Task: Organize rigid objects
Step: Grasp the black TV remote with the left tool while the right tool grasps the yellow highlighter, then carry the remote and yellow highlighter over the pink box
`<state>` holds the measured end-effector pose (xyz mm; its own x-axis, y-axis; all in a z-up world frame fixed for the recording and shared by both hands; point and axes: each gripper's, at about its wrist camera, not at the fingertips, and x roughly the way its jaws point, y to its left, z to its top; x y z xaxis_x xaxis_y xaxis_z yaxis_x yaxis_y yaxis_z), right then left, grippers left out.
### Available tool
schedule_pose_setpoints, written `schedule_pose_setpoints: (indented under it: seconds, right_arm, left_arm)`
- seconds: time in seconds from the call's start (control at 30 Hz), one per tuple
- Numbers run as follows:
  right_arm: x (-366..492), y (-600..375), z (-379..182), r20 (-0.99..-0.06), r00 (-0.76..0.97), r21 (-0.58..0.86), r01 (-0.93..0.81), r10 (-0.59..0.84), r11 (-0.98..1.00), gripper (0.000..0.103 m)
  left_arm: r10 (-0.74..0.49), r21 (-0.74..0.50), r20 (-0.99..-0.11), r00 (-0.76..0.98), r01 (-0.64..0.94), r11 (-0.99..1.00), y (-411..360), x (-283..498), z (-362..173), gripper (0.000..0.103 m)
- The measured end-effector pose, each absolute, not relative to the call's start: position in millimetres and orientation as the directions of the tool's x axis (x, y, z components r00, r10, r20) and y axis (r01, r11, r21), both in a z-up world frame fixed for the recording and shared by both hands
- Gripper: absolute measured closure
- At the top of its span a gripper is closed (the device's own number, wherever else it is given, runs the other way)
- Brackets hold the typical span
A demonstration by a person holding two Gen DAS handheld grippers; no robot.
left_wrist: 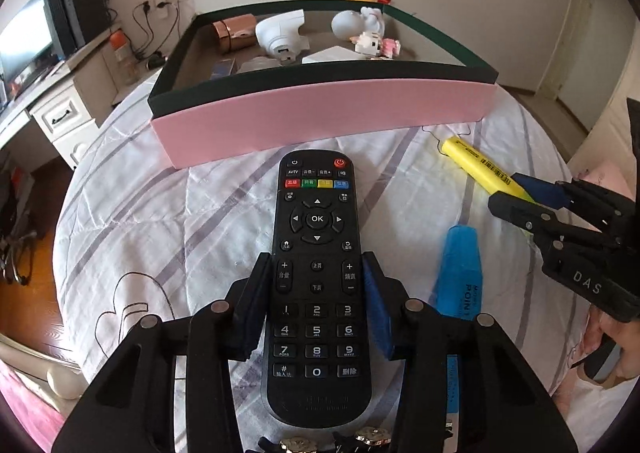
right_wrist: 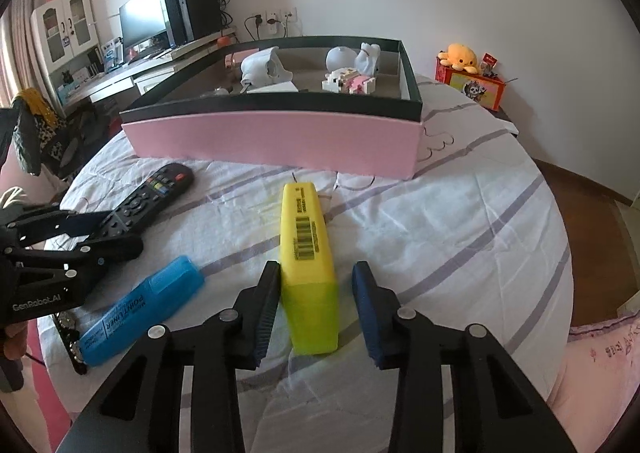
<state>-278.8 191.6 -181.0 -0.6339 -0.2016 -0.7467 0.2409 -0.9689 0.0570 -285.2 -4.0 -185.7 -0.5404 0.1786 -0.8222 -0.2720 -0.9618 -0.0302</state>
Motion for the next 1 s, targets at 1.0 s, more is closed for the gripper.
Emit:
schedule_pose_setpoints:
  seconds: [1.0]
  right_arm:
    - [-279,181,-164,-0.741,-0.607,0.074,0.354,-0.289,-0.932,0.076]
  left_arm:
    - [0.193,-0.048,-0.776,-0.601,-0.248,-0.968,-10,-278,-165,0.059]
